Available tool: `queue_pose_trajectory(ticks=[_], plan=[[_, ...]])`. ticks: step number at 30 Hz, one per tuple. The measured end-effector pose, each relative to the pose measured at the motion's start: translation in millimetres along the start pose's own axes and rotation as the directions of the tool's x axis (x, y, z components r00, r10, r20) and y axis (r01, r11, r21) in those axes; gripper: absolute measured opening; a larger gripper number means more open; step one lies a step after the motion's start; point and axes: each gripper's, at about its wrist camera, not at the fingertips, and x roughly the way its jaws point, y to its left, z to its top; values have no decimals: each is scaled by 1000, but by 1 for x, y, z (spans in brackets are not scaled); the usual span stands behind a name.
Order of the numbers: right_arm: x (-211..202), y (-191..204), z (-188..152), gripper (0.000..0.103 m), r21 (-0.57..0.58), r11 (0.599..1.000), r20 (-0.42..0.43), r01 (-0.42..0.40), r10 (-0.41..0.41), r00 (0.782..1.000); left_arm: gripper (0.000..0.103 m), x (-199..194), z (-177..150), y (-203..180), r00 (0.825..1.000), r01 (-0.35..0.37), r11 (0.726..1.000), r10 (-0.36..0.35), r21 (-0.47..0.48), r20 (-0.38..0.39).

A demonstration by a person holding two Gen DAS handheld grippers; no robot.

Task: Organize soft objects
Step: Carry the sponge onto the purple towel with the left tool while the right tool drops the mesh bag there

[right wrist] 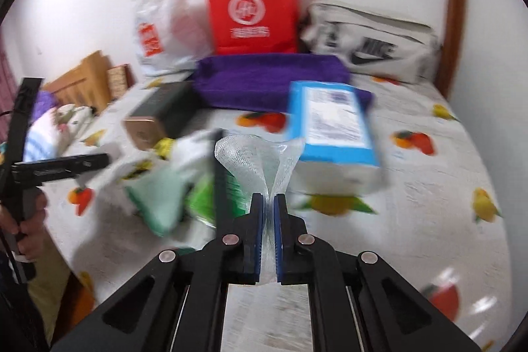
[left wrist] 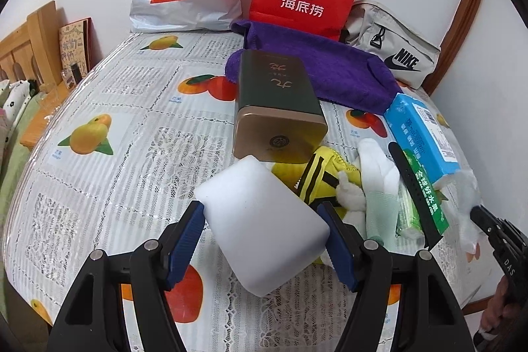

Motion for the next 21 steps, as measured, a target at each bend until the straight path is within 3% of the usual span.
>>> queue_pose_trajectory(ticks=[3,9,21], plan=[[8,-21,-11,6,33,998,-39,44,-43,998,68,1,1,-4,1000,-12,1000,12,15,1],[28,-42,-27,6,72,996,-101,58,-50,994,68,3,7,-11,999,-40,999,40,35,-2],[6,-45,0,6,57,998,-28,-30,32,999,68,-25,44,-22,998,-44,998,41,46,56]])
